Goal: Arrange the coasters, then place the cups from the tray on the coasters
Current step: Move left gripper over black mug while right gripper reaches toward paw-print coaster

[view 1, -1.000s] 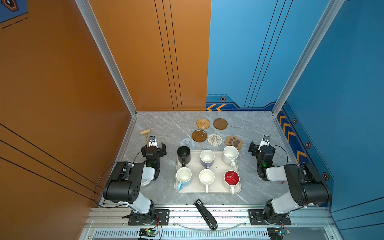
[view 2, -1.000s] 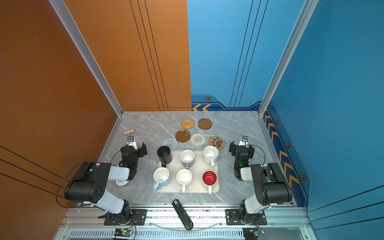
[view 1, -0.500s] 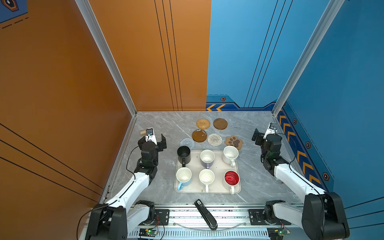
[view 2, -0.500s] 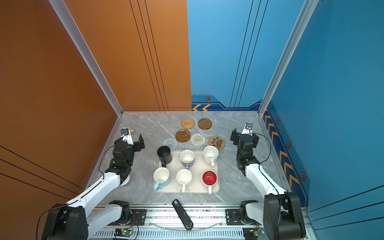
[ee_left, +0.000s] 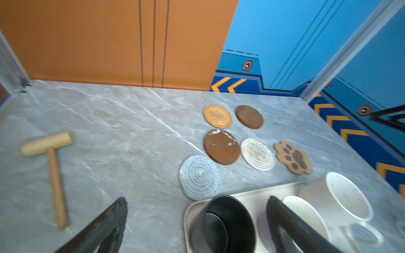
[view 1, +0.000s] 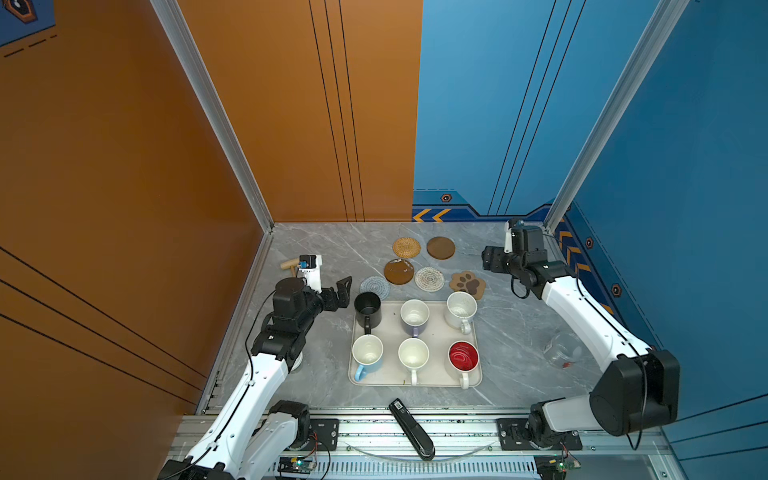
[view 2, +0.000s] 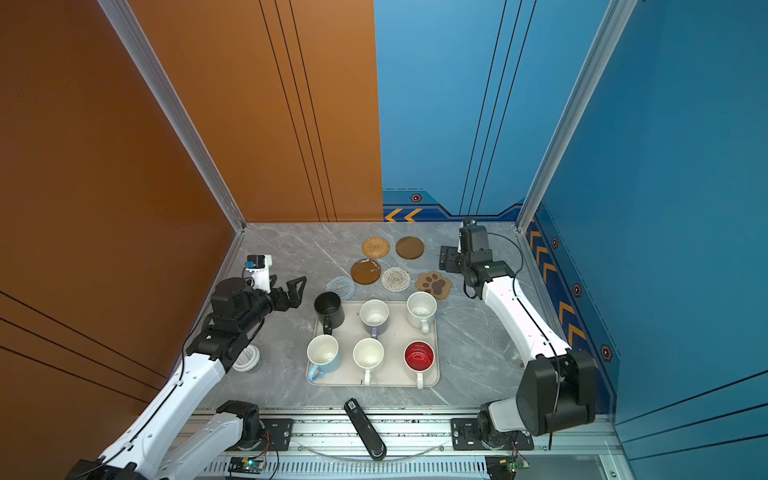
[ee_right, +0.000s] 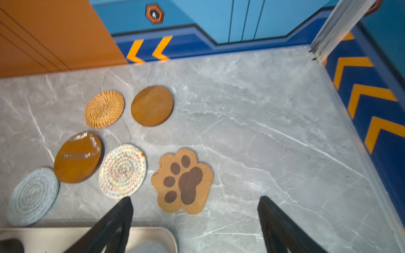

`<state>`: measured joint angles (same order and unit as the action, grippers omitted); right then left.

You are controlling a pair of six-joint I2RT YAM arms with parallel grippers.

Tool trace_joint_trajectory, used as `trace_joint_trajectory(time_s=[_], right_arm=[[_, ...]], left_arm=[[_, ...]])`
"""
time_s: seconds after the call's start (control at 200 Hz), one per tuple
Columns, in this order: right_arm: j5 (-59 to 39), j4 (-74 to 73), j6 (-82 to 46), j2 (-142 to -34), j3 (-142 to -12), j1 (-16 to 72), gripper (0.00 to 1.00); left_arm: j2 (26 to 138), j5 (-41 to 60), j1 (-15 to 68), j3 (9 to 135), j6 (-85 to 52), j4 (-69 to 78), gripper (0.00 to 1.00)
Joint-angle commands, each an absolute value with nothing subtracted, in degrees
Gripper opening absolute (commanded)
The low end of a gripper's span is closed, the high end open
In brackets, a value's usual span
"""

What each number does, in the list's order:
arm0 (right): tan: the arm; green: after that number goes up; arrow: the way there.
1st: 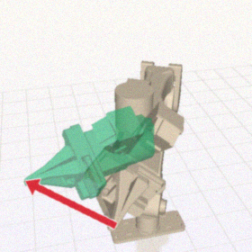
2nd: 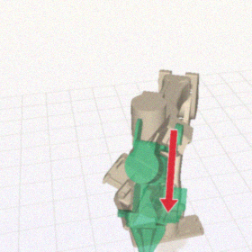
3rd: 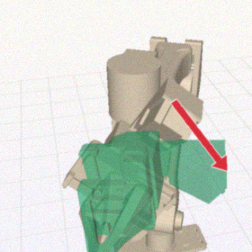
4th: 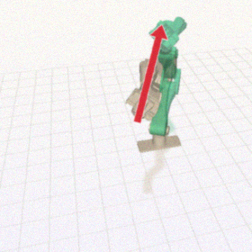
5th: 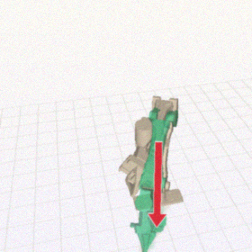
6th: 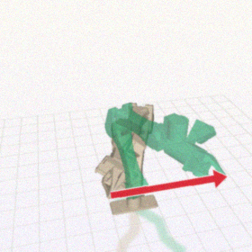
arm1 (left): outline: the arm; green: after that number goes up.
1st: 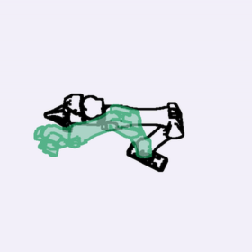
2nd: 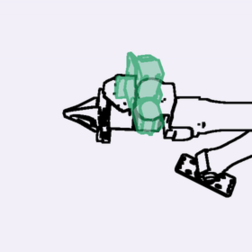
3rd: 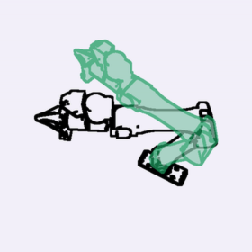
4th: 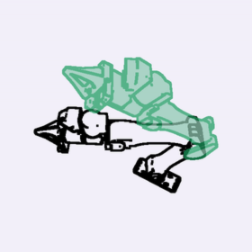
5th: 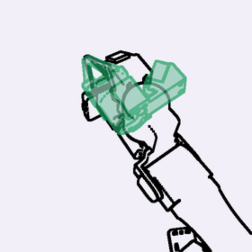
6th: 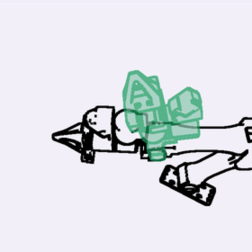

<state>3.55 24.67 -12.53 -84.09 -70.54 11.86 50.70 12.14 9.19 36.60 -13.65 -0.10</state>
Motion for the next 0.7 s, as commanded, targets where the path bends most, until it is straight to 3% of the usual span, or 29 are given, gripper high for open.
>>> trace_joint_trajectory(time_s=[0.0,0.335,0.696], right_arm=[[0.6,36.0,-13.8,-90.1,-75.9,13.0,0.85],[-1.2,43.8,-15.5,-110.7,-92.1,15.6,0.74],[2.5,47.5,-14.9,-117.5,-95.7,16.7,0.7]], left_arm=[[51.5,22.5,10.0,39.1,-17.3,-1.9,0.99],[57.4,27.2,11.7,44.2,-20.8,-2.0,0.98],[62.6,23.7,16.0,48.0,-21.5,-2.4,0.95]])
